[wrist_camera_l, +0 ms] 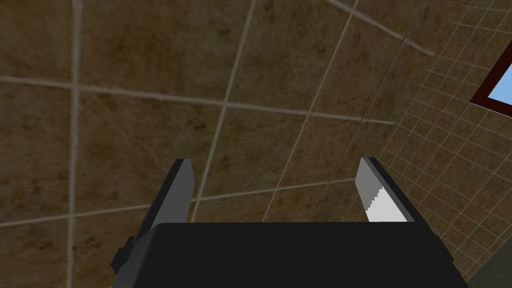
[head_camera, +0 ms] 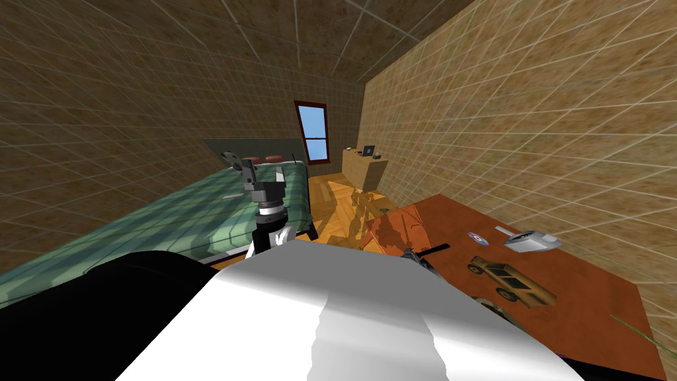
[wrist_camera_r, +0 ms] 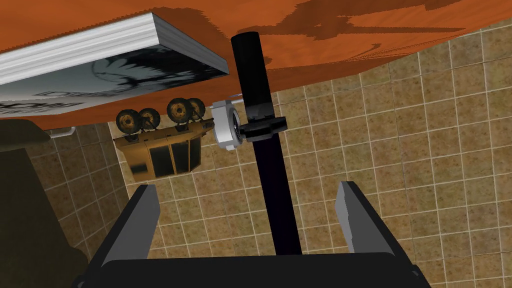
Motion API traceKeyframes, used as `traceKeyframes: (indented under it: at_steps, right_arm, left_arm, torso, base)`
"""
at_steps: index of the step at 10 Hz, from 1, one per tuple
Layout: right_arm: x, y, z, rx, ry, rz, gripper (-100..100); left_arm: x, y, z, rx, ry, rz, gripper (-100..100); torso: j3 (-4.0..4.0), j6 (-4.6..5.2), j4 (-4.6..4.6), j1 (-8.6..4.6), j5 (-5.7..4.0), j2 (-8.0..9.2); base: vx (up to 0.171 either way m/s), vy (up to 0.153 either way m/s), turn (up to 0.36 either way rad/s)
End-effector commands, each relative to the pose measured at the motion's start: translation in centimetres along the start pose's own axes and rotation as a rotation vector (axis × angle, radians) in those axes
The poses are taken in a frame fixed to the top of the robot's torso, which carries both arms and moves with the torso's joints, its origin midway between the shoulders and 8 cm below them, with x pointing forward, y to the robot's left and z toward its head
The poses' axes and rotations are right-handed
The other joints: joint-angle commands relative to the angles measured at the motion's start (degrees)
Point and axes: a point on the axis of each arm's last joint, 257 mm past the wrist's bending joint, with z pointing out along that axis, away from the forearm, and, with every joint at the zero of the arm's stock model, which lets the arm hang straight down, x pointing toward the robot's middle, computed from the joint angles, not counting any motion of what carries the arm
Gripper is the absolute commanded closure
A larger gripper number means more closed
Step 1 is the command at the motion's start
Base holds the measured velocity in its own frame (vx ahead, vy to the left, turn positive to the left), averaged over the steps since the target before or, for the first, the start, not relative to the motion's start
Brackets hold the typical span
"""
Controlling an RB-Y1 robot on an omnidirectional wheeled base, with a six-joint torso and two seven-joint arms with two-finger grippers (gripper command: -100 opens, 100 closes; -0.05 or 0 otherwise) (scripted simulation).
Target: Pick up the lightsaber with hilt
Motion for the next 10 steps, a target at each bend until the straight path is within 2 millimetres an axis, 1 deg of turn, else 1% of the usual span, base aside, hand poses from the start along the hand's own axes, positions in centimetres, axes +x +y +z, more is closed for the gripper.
traceKeyframes:
  at_steps: [1, 2, 3, 4, 5, 7, 8, 10]
  right_arm:
    - [-0.6, -1.0, 0.1, 0.028, -0.031, -0.009, -100]
    - [-1.2, -2.1, 0.2, 0.054, -0.070, -0.028, -100]
    - [-1.4, -2.3, 0.2, 0.061, -0.076, -0.027, -100]
    - [-2.1, -3.4, 0.2, 0.087, -0.119, -0.046, -100]
    - [-2.2, -3.5, 0.2, 0.089, -0.121, -0.046, -100]
    - [-3.7, -5.2, 0.2, 0.127, -0.201, -0.079, -100]
    - [-3.8, -5.4, 0.2, 0.133, -0.207, -0.079, -100]
    - [-5.5, -6.9, 0.1, 0.163, -0.284, -0.108, -100]
  left_arm:
    - [0.0, 0.0, 0.0, 0.000, 0.000, 0.000, 0]
    - [0.0, 0.0, 0.0, 0.000, 0.000, 0.000, 0]
    - [0.0, 0.0, 0.0, 0.000, 0.000, 0.000, 0]
    - [0.0, 0.0, 0.0, 0.000, 0.000, 0.000, 0]
    - [0.0, 0.0, 0.0, 0.000, 0.000, 0.000, 0]
    - [0.0, 0.0, 0.0, 0.000, 0.000, 0.000, 0]
    - [0.0, 0.0, 0.0, 0.000, 0.000, 0.000, 0]
    - [0.0, 0.0, 0.0, 0.000, 0.000, 0.000, 0]
  torso:
    - [0.00, 0.00, 0.00, 0.00, 0.00, 0.00]
    - [0.01, 0.00, 0.00, -0.01, 0.00, 0.03]
    - [0.00, 0.00, 0.00, 0.05, 0.01, 0.01]
    - [0.03, -0.01, 0.01, 0.01, 0.01, 0.07]
    - [0.03, 0.00, 0.01, -0.05, 0.00, 0.06]
    - [0.03, -0.01, 0.01, -0.05, -0.01, 0.05]
    - [-0.03, 0.00, -0.01, 0.05, 0.01, -0.06]
    - [0.02, -0.01, 0.01, 0.00, 0.01, 0.05]
  base:
    - [0.090, 0.025, -0.022]
    - [0.097, 0.044, -0.035]
    - [0.079, 0.033, -0.020]
    - [0.085, 0.015, -0.033]
    - [0.080, 0.006, -0.018]
    - [0.108, 0.034, -0.036]
    - [0.099, 0.048, -0.022]
    - [0.093, 0.032, -0.034]
